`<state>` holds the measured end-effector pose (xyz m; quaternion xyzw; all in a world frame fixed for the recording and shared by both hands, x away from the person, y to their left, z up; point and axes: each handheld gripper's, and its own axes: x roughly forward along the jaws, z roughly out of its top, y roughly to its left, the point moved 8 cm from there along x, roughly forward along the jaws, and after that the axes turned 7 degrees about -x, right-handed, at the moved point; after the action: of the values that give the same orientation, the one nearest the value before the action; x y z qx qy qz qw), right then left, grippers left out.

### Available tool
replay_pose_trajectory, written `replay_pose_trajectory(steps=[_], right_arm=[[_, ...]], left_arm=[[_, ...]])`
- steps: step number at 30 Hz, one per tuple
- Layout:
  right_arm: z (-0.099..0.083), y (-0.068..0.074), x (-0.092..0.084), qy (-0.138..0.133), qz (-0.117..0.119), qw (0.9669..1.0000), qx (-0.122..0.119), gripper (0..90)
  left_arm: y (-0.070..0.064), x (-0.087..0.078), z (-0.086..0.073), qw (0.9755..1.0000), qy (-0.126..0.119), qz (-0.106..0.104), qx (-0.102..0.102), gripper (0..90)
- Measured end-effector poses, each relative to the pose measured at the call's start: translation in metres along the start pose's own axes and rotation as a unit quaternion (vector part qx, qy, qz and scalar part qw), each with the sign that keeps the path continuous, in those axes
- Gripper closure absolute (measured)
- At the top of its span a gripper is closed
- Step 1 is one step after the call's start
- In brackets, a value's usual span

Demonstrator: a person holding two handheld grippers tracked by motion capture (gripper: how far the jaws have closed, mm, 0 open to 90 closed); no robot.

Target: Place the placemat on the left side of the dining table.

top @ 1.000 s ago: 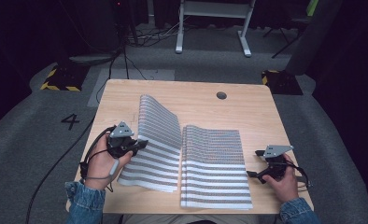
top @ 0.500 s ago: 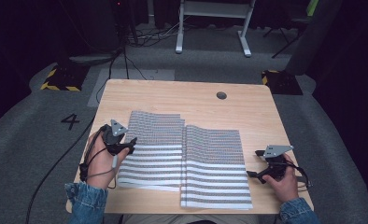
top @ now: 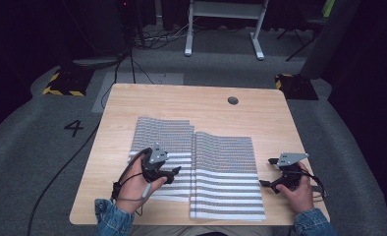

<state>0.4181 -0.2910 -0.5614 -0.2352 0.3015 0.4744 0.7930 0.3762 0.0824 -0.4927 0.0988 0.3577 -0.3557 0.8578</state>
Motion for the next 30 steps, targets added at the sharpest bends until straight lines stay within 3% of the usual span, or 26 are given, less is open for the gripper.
replay_pose_trajectory(steps=[5,8,11,14,17,18,20,22,23,25,28,30], right_arm=[[0.000,0.000,0.000,-0.001,0.000,1.0000,-0.001,0.4],[0.000,0.000,0.000,0.000,0.000,1.0000,0.000,0.4],[0.000,0.000,0.000,0.000,0.001,1.0000,0.001,0.4],[0.000,0.000,0.000,-0.002,0.000,1.0000,-0.003,0.4],[0.000,0.000,0.000,0.000,0.000,1.0000,0.000,0.4],[0.000,0.000,0.000,0.000,0.001,1.0000,0.001,0.4],[0.000,0.000,0.000,-0.001,0.000,1.0000,-0.002,0.4],[0.000,0.000,0.000,0.000,0.000,1.0000,0.000,0.4],[0.000,0.000,0.000,0.000,0.001,1.0000,0.001,0.4],[0.000,0.000,0.000,-0.001,0.000,1.0000,-0.002,0.4],[0.000,0.000,0.000,0.000,0.001,1.0000,0.001,0.4],[0.000,0.000,0.000,-0.002,0.000,1.0000,-0.002,0.4]], left_arm=[[-0.012,0.019,-0.016,0.9991,0.035,-0.020,0.017,28.9],[-0.022,0.028,-0.028,0.9957,0.072,-0.032,0.049,27.0],[-0.031,0.035,-0.037,0.9929,0.095,-0.045,0.056,26.4],[-0.032,0.040,-0.045,0.9905,0.117,-0.035,0.063,26.6],[-0.031,0.040,-0.048,0.9913,0.121,-0.037,0.038,26.0],[-0.031,0.040,-0.048,0.9913,0.121,-0.037,0.038,25.8],[-0.029,0.041,-0.048,0.9928,0.098,-0.049,0.049,26.0],[-0.030,0.040,-0.050,0.9928,0.102,-0.051,0.038,26.4],[-0.028,0.041,-0.048,0.9935,0.094,-0.047,0.043,26.6],[-0.023,0.038,-0.048,0.9944,0.094,-0.041,0.026,36.4],[-0.015,0.037,-0.047,0.9954,0.080,-0.043,0.032,52.5],[-0.012,0.035,-0.047,0.9960,0.084,-0.024,0.023,63.3]])
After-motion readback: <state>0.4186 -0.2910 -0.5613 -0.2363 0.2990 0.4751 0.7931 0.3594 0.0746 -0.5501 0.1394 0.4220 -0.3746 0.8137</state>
